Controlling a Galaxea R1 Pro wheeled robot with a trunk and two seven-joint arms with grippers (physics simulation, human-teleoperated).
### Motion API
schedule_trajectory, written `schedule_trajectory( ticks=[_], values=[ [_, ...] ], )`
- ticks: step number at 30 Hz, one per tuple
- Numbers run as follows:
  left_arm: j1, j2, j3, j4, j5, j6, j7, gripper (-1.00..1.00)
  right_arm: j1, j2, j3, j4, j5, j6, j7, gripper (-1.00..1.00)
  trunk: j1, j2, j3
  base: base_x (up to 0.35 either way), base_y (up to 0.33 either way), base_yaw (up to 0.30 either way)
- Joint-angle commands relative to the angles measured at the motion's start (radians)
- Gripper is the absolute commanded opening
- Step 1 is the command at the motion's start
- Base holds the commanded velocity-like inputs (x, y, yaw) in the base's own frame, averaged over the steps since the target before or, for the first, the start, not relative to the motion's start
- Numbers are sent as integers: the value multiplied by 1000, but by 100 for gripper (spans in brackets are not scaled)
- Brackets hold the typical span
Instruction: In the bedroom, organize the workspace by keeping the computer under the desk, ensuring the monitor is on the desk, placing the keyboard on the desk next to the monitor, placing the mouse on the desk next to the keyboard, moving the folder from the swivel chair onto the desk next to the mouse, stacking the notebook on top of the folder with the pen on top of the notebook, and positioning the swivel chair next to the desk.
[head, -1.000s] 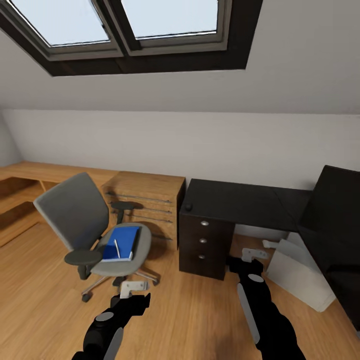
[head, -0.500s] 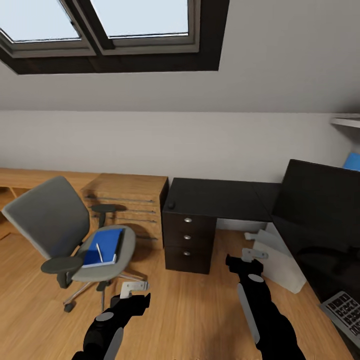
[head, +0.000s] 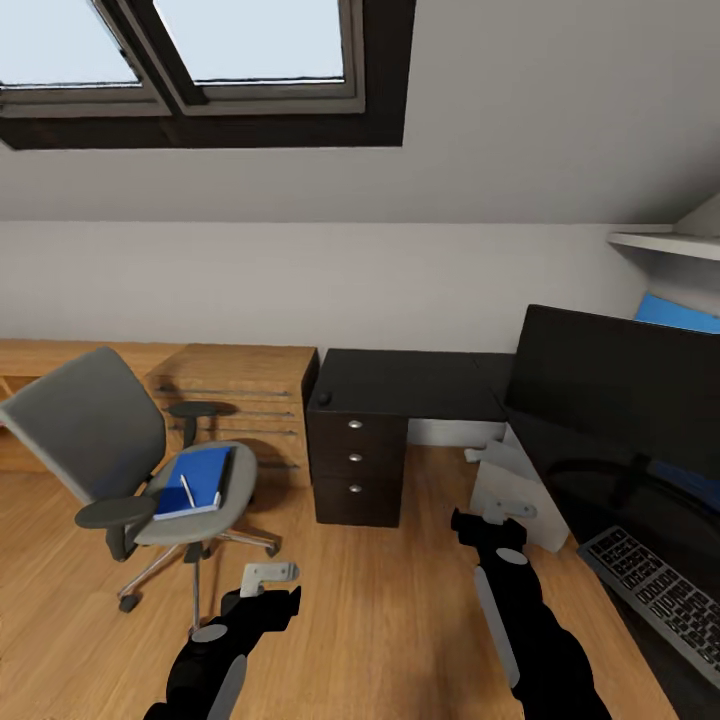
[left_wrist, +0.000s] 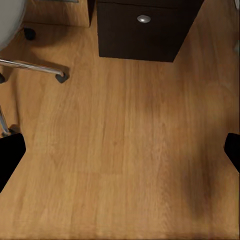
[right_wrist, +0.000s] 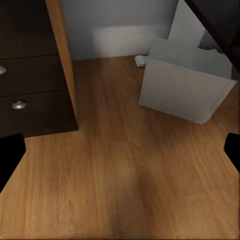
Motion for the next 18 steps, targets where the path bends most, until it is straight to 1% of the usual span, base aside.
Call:
schedule_trajectory(
  ticks=[1, 7, 9, 14, 18],
  values=[
    [-1, 0, -1, -1, 11, 4, 9, 100, -1, 0, -1, -1, 2, 6, -2, 100, 0, -1, -1, -274, -113, -3],
    [-1, 0, -1, -1, 11, 4, 9, 100, -1, 0, -2, -2, 2, 6, -2, 100, 0, -1, -1, -308, -42, -1],
    [-1, 0, -1, -2, 11, 4, 9, 100, -1, 0, -2, -1, 2, 5, -2, 100, 0, -1, -1, -190, -5, -48],
    [-1, 0, 0, -2, 11, 4, 9, 100, -1, 0, -2, -2, 2, 5, -1, 100, 0, -1, -1, -58, -36, -191],
    [-1, 1, 1, -2, 10, 4, 9, 100, -1, 0, -3, -3, 3, 5, -2, 100, 0, -1, -1, -9, -231, -121]
  ],
)
